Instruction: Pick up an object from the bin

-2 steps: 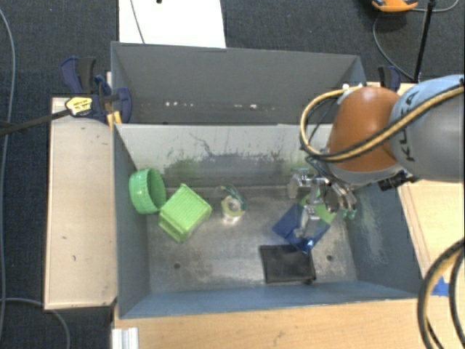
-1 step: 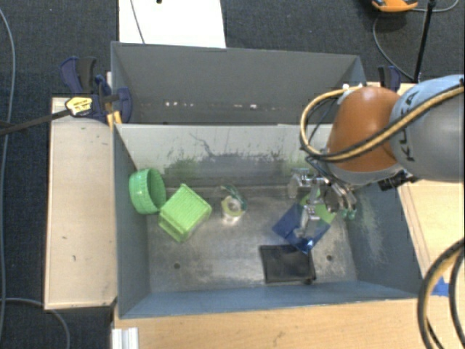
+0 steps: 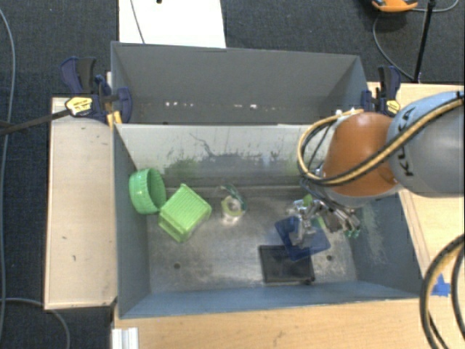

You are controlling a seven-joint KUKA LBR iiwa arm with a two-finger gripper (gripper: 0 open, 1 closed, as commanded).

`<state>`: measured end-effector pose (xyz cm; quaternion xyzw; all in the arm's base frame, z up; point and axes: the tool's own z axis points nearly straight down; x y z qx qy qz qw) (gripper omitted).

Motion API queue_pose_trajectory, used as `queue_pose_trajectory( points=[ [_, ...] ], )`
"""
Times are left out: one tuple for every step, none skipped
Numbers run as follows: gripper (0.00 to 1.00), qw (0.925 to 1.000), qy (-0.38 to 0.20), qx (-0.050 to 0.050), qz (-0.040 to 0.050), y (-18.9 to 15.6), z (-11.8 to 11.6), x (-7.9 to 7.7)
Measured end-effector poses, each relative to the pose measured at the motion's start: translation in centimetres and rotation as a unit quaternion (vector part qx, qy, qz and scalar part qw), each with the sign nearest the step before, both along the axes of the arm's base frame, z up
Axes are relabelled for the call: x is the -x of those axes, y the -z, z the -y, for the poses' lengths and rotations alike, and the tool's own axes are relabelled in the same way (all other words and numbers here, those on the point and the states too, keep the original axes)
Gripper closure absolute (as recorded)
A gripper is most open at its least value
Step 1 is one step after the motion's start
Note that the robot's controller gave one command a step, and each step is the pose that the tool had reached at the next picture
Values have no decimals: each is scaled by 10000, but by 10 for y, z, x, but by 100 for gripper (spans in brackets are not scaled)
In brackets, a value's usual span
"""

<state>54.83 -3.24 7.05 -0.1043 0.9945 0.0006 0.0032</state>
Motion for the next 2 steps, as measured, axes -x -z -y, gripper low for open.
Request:
queue_pose_trajectory(
  points=[
    [100, 10000, 2, 0, 0, 0, 0, 0],
    [100, 9995, -302, 0, 23, -152, -8, 15]
  ],
)
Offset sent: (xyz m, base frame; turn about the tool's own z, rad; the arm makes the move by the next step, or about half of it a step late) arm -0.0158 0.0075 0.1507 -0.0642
